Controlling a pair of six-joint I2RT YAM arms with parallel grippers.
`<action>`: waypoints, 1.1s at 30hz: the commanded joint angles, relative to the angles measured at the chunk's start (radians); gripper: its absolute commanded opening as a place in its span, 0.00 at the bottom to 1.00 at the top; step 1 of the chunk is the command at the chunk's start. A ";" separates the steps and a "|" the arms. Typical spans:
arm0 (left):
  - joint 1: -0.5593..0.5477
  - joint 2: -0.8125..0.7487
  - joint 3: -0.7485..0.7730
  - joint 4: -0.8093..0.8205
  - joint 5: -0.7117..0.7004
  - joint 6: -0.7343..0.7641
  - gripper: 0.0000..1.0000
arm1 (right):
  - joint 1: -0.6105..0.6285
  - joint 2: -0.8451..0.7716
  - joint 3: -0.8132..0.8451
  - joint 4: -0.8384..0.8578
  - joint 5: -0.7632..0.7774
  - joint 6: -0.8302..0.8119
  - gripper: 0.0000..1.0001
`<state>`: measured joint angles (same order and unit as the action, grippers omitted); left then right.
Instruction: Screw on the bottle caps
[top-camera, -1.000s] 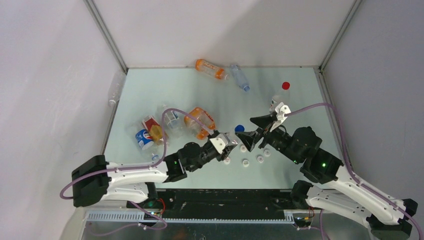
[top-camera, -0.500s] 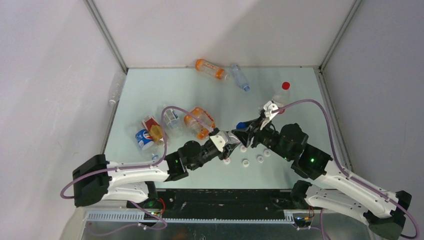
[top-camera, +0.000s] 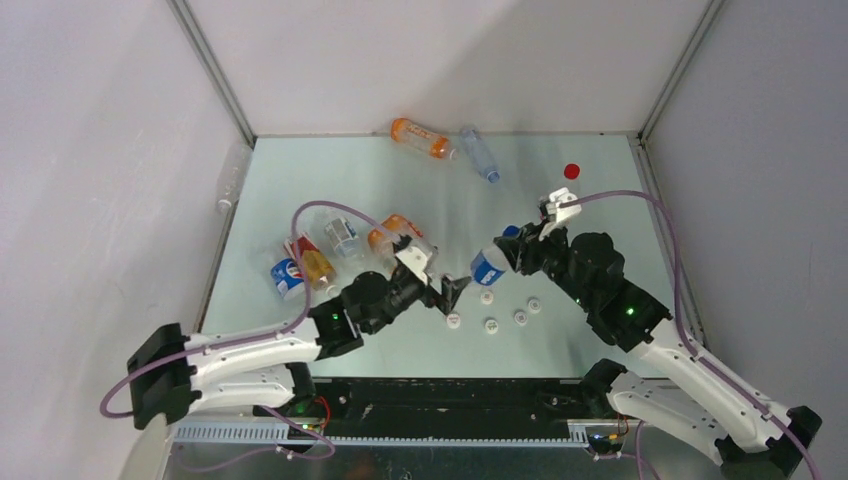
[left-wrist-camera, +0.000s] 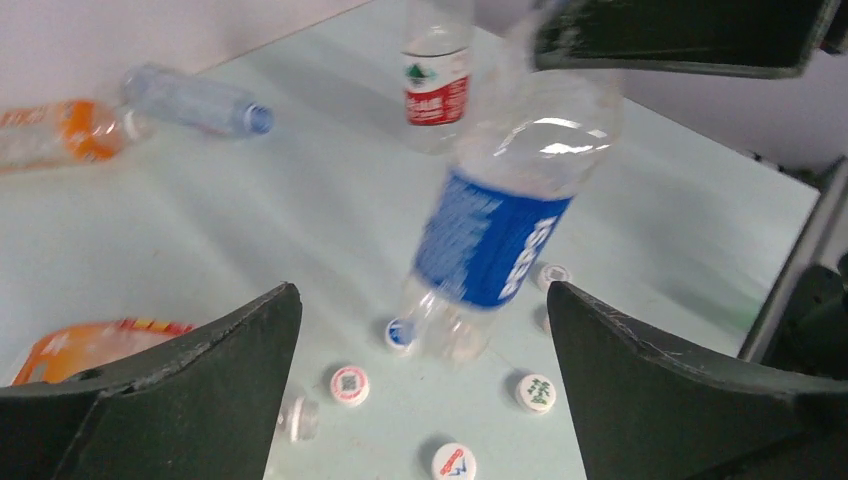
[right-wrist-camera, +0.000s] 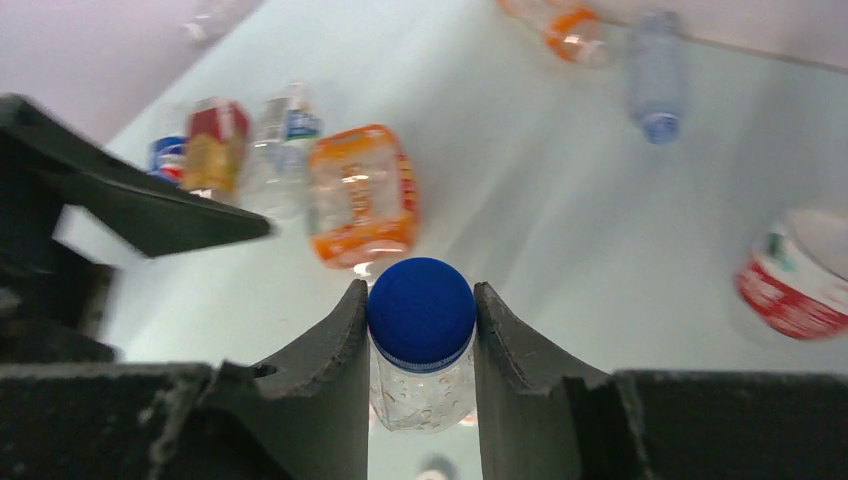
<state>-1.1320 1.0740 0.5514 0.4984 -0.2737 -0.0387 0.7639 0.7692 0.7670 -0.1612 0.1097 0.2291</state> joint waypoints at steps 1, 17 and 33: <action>0.078 -0.103 0.049 -0.205 -0.074 -0.168 1.00 | -0.116 -0.018 0.055 -0.045 0.111 -0.067 0.02; 0.482 -0.268 0.336 -0.998 -0.023 -0.276 1.00 | -0.627 0.145 0.072 0.009 0.311 -0.032 0.01; 0.527 -0.363 0.302 -0.993 -0.179 -0.126 1.00 | -0.680 0.334 0.063 0.196 0.291 -0.124 0.05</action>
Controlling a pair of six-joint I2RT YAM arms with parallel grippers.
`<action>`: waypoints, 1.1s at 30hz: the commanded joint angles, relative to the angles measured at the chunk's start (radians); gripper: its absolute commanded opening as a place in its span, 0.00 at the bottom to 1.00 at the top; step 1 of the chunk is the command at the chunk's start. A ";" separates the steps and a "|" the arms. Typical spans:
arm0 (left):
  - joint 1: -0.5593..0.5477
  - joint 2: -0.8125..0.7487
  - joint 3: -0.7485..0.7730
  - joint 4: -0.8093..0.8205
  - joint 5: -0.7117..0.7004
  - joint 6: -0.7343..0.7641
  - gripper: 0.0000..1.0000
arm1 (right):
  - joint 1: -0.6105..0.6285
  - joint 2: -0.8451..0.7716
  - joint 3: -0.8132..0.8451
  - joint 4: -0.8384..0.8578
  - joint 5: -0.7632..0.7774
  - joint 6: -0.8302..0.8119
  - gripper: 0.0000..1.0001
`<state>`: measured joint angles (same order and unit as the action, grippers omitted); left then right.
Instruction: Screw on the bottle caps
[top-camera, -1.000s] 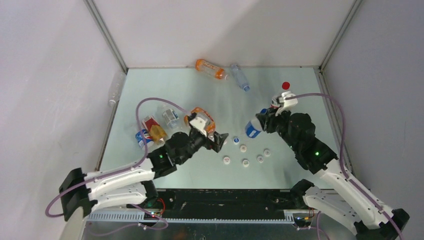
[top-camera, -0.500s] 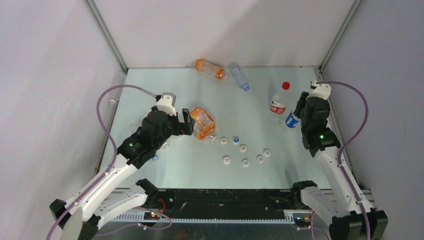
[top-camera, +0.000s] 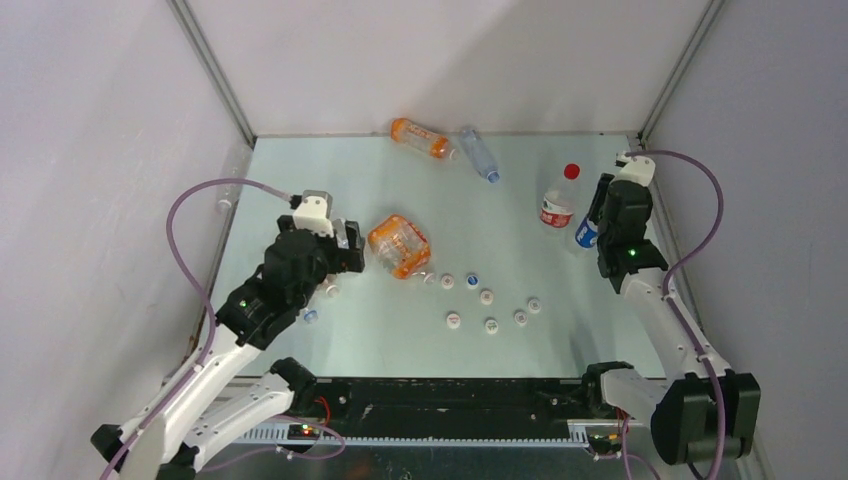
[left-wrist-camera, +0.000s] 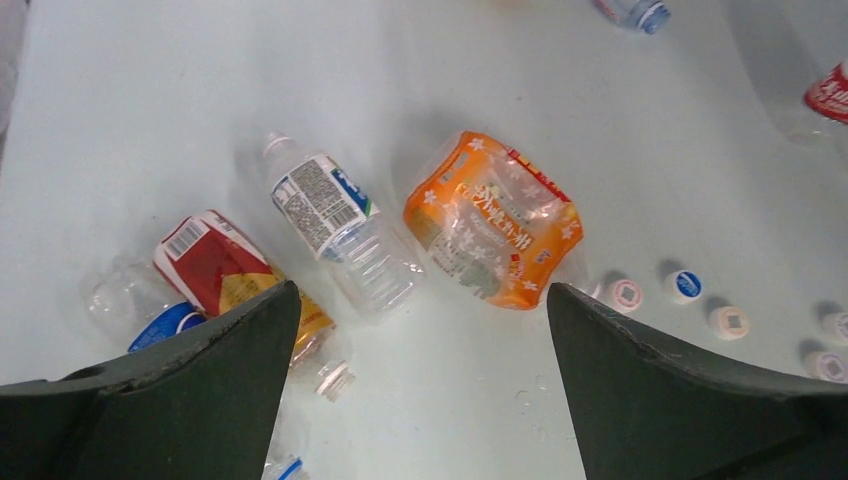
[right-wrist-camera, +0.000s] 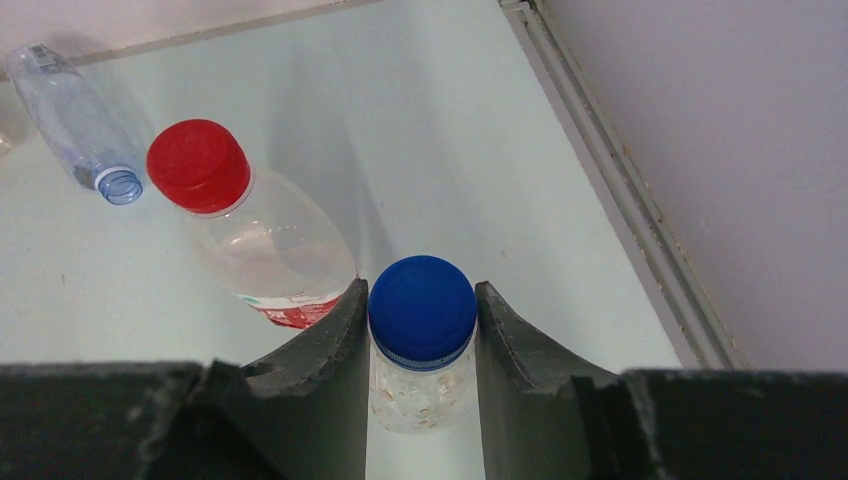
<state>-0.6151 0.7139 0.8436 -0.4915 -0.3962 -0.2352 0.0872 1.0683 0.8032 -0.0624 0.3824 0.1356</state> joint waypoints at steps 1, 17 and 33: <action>0.010 -0.005 -0.002 0.004 -0.066 0.071 1.00 | -0.004 0.043 0.027 0.102 0.017 -0.030 0.07; 0.064 -0.034 -0.064 0.052 -0.021 0.099 1.00 | -0.005 0.084 0.027 0.091 -0.017 0.008 0.43; 0.092 -0.048 -0.090 0.093 -0.012 0.102 1.00 | -0.004 0.032 0.048 0.025 -0.067 0.049 0.72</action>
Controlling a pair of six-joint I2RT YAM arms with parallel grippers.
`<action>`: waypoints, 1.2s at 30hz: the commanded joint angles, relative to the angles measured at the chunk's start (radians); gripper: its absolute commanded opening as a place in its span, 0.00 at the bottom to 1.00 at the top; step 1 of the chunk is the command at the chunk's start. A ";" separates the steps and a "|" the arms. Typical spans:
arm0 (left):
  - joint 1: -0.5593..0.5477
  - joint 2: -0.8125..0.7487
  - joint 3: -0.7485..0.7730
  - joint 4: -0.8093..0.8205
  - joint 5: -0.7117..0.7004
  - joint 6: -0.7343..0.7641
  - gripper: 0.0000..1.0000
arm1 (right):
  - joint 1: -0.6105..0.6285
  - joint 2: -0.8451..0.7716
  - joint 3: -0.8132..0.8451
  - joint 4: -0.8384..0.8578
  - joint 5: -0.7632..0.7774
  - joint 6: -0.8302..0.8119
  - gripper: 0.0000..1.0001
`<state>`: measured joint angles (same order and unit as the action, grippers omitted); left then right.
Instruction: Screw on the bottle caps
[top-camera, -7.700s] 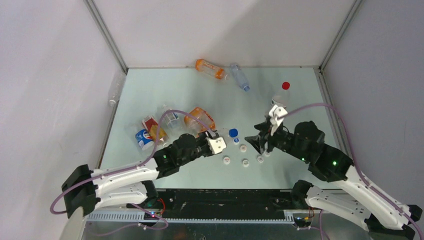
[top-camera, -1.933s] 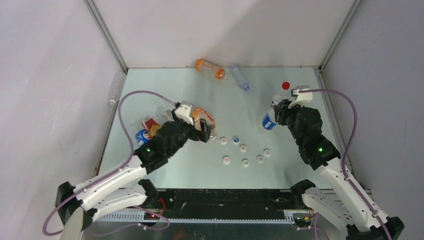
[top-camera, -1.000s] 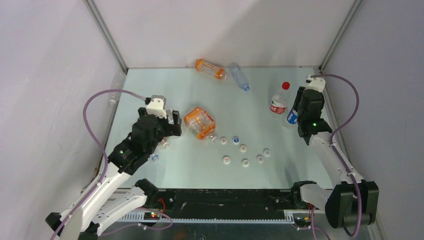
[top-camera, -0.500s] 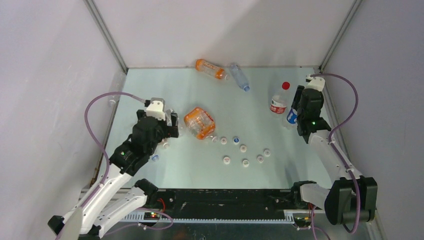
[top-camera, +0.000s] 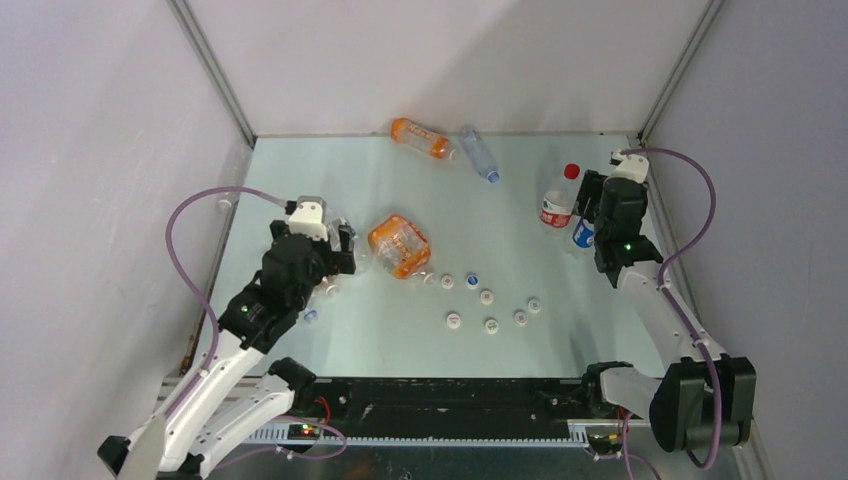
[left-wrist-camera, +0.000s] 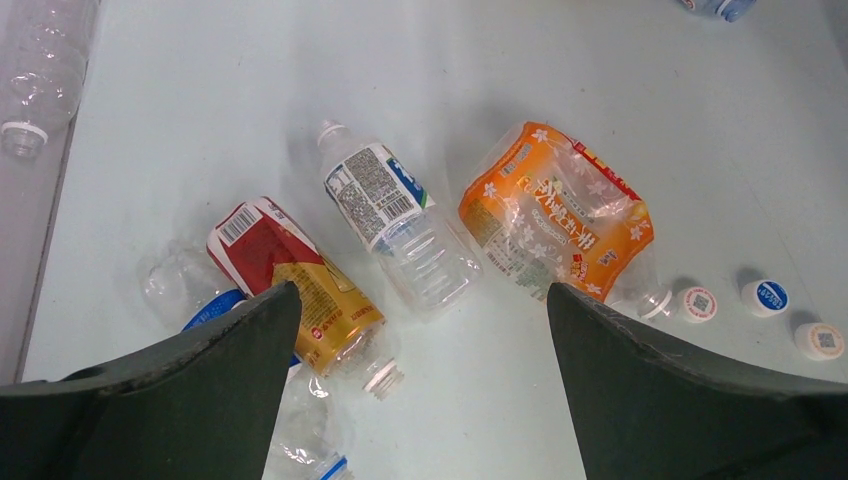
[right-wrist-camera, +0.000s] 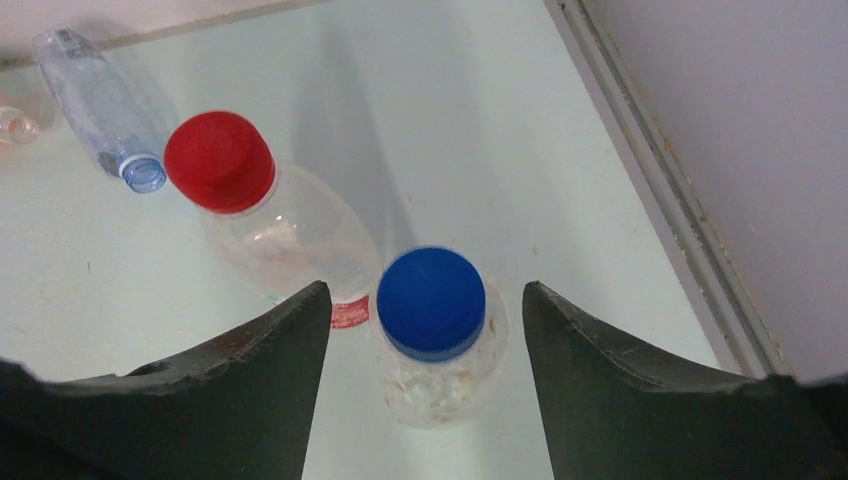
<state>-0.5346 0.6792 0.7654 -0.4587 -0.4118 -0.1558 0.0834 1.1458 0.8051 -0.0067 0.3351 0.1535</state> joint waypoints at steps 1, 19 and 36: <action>0.012 -0.018 -0.016 0.073 -0.003 0.024 1.00 | 0.000 -0.053 0.057 -0.056 -0.032 0.042 0.76; 0.018 0.163 0.047 -0.048 0.097 0.079 1.00 | 0.510 -0.427 0.093 -0.437 0.061 0.087 0.82; 0.194 0.185 -0.080 -0.091 0.073 -0.504 0.98 | 0.892 -0.503 -0.040 -0.410 0.100 0.115 0.82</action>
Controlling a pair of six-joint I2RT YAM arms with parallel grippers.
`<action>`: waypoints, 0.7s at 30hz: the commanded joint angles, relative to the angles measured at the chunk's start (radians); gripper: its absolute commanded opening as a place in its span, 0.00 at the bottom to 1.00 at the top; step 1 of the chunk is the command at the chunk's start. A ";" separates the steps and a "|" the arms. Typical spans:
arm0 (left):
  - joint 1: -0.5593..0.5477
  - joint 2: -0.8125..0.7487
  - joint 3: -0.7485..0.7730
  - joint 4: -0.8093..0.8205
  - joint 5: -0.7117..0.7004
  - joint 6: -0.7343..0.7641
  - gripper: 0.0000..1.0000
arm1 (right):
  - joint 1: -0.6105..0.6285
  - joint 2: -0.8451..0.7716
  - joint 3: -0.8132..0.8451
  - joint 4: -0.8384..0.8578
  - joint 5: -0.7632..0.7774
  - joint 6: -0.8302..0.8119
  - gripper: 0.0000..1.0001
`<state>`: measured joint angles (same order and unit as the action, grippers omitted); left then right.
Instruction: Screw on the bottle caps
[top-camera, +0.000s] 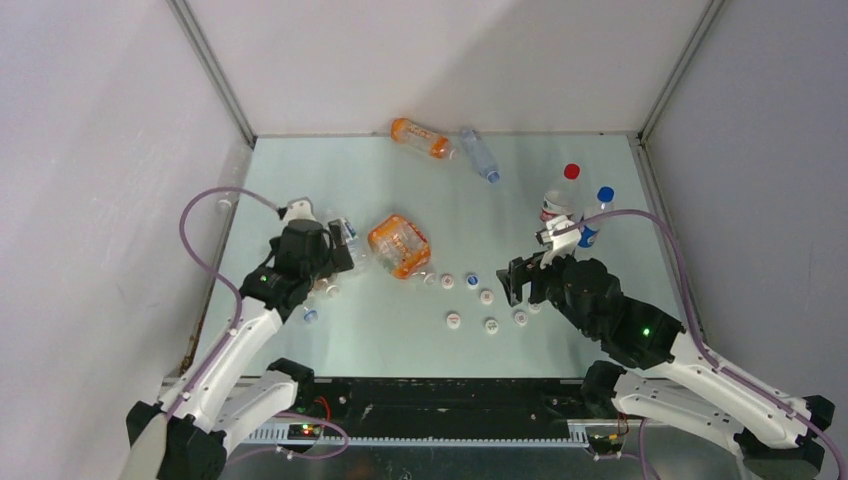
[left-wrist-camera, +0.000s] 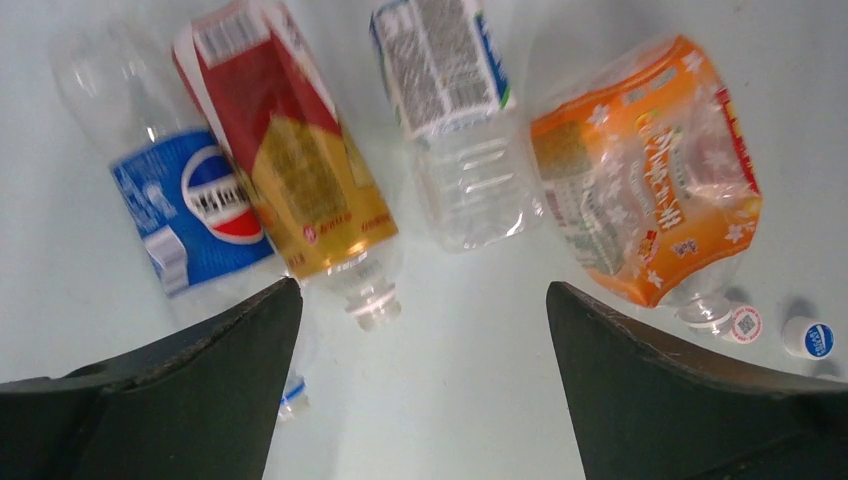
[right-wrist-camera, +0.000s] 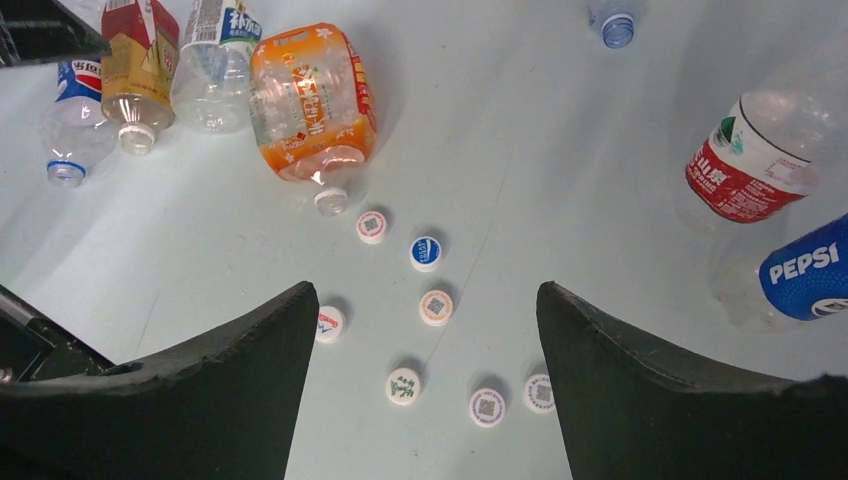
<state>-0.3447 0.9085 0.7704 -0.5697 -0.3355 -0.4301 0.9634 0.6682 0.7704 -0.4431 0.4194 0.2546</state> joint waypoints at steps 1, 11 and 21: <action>0.004 -0.047 -0.096 0.022 -0.014 -0.246 0.98 | 0.014 -0.028 -0.007 0.028 0.013 0.013 0.82; 0.006 0.042 -0.214 0.135 -0.072 -0.343 0.97 | 0.015 -0.077 -0.043 0.064 0.009 -0.012 0.82; 0.010 0.336 -0.125 0.422 0.083 -0.349 0.92 | 0.015 -0.066 -0.049 0.069 0.008 -0.020 0.82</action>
<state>-0.3424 1.1481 0.5579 -0.3302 -0.3397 -0.7544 0.9733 0.5941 0.7219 -0.4179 0.4187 0.2504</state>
